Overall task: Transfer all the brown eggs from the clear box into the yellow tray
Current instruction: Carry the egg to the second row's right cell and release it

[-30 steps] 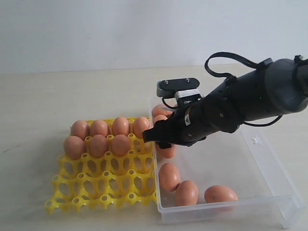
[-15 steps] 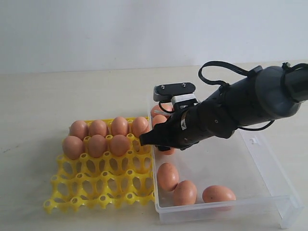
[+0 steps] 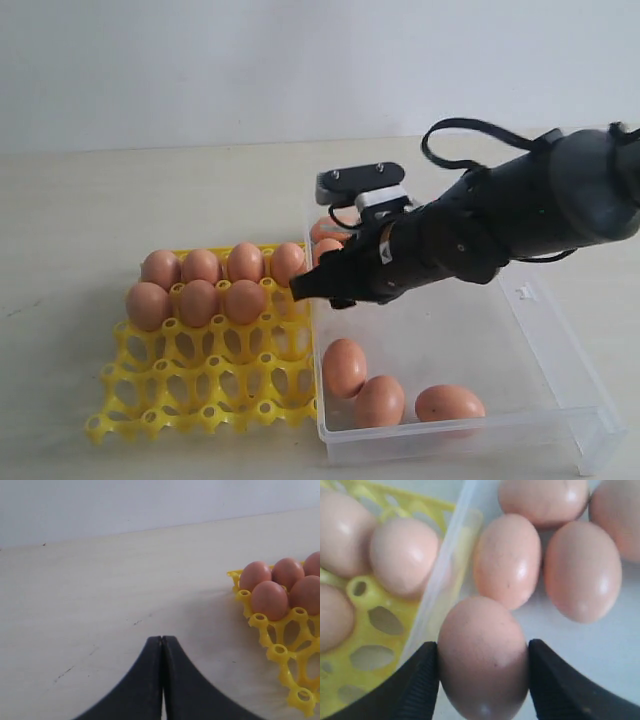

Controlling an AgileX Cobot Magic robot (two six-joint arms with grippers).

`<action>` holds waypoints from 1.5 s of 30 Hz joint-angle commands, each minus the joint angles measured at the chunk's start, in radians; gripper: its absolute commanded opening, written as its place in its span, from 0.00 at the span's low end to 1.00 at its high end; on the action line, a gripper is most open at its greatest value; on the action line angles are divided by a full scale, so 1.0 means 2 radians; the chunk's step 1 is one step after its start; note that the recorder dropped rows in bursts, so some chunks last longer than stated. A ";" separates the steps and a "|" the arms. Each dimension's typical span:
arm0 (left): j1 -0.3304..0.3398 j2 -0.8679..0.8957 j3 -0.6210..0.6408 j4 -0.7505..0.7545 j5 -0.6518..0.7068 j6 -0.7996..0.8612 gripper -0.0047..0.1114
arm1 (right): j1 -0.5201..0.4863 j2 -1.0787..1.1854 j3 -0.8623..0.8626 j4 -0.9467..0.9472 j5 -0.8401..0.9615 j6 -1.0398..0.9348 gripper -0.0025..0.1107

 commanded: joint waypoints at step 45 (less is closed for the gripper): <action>-0.001 -0.003 -0.003 -0.002 -0.004 -0.002 0.04 | 0.007 0.056 0.085 -0.056 -0.389 0.095 0.31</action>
